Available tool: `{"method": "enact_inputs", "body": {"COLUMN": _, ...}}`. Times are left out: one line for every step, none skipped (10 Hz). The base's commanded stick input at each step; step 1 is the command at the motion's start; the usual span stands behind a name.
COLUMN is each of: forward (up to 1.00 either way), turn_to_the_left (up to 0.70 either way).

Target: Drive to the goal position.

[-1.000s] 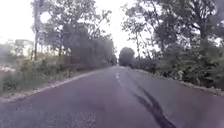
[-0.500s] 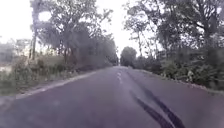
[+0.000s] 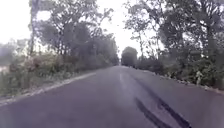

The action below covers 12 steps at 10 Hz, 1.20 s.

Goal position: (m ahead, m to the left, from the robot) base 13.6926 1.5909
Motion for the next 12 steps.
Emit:
{"method": "enact_inputs", "body": {"forward": 1.0, "turn_to_the_left": 0.0}}
{"method": "enact_inputs", "body": {"forward": 1.0, "turn_to_the_left": 0.0}}
{"method": "enact_inputs", "body": {"forward": 1.0, "turn_to_the_left": -0.4}}
{"method": "enact_inputs", "body": {"forward": 1.0, "turn_to_the_left": -0.4}}
{"method": "enact_inputs", "body": {"forward": 1.0, "turn_to_the_left": -0.36}}
{"method": "enact_inputs", "body": {"forward": 1.0, "turn_to_the_left": 0.0}}
{"method": "enact_inputs", "body": {"forward": 1.0, "turn_to_the_left": 0.0}}
{"method": "enact_inputs", "body": {"forward": 1.0, "turn_to_the_left": 0.0}}
{"method": "enact_inputs", "body": {"forward": 1.0, "turn_to_the_left": 0.0}}
{"method": "enact_inputs", "body": {"forward": 1.0, "turn_to_the_left": 0.0}}
{"method": "enact_inputs", "body": {"forward": 1.0, "turn_to_the_left": 0.0}}
{"method": "enact_inputs", "body": {"forward": 1.0, "turn_to_the_left": 0.0}}
